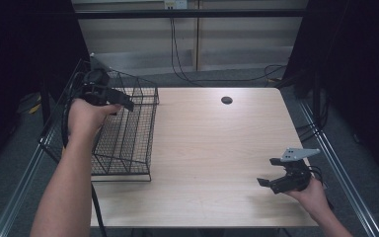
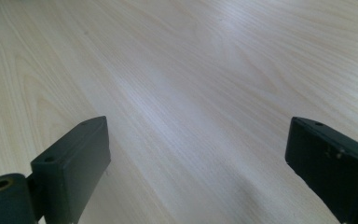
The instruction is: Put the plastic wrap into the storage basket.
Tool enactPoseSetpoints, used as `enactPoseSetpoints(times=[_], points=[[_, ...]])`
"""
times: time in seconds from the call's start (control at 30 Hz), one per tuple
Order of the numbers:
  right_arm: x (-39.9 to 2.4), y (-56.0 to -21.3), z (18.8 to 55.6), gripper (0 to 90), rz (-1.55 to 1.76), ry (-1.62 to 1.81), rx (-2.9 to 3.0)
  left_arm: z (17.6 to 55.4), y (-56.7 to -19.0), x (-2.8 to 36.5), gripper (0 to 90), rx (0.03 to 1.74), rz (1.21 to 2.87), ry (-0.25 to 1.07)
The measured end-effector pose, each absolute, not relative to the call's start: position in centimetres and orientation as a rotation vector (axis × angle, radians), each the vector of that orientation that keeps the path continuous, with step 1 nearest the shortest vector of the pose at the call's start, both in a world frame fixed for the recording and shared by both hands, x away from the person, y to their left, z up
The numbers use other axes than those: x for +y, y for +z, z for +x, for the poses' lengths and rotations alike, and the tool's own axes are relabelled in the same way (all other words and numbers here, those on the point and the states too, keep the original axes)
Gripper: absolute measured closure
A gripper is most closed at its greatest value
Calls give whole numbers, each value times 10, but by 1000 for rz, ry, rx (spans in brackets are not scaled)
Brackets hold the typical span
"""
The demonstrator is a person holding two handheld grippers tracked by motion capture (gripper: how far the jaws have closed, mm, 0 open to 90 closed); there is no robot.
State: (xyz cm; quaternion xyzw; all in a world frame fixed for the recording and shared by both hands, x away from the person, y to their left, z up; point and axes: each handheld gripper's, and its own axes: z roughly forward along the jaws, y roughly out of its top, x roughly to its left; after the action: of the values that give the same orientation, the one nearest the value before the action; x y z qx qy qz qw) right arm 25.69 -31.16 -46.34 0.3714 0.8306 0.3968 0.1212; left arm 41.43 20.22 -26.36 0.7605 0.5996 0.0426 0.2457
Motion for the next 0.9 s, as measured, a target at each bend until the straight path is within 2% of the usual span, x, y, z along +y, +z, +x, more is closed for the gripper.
enactPoseSetpoints(times=[0.9], points=[[-312, -463, 256, 65, 1094, 1157, 2422, 405, -279, 145, 168, 1393, 2200, 55]])
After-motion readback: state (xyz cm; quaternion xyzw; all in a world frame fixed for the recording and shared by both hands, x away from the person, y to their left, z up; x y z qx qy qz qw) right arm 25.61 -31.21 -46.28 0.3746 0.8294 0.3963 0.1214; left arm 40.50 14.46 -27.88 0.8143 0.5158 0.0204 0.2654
